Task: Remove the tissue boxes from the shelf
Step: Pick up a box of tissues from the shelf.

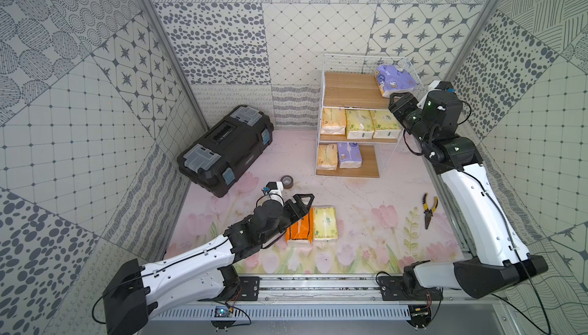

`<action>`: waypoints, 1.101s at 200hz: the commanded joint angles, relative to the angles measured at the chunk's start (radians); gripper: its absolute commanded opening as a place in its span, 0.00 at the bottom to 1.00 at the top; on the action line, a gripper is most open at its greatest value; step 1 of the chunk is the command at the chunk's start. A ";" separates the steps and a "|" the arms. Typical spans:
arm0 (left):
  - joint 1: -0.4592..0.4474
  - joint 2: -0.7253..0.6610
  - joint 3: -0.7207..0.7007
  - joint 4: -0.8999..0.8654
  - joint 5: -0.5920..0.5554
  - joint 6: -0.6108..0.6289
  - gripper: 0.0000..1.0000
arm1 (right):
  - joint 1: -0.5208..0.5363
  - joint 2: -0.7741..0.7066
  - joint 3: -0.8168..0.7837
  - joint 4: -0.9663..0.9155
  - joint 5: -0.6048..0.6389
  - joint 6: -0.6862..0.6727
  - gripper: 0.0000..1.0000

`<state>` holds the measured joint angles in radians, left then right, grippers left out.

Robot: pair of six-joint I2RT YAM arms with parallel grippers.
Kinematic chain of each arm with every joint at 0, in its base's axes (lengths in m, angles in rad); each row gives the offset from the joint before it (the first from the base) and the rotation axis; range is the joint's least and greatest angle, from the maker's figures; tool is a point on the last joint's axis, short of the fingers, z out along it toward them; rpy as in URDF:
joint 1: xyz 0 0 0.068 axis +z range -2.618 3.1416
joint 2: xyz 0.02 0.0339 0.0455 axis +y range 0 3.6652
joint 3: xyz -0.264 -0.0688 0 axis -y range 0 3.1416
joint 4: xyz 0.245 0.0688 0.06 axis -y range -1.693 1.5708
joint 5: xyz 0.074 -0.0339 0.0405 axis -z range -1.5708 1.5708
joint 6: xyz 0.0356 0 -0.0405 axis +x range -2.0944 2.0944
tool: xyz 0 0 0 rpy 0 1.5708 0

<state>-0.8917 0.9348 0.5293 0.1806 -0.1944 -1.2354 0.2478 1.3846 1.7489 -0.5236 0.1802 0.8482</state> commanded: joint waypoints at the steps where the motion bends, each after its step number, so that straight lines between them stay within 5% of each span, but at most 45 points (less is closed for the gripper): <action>1: 0.005 -0.021 -0.016 0.088 0.003 -0.010 0.87 | -0.033 0.031 0.057 0.043 -0.010 0.040 0.54; 136: 0.005 -0.079 -0.039 0.070 0.002 -0.035 0.86 | -0.064 0.200 0.194 0.045 0.004 0.103 0.43; 206: 0.004 -0.064 -0.022 0.085 0.025 -0.058 0.86 | -0.067 0.175 0.132 0.098 -0.035 0.113 0.01; 220: 0.003 -0.046 -0.011 0.102 0.035 -0.061 0.86 | -0.067 0.154 0.114 0.108 -0.052 0.112 0.00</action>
<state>-0.8917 0.8654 0.4953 0.2192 -0.1879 -1.2831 0.1833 1.5791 1.8954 -0.4950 0.1631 0.9649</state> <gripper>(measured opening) 0.860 0.039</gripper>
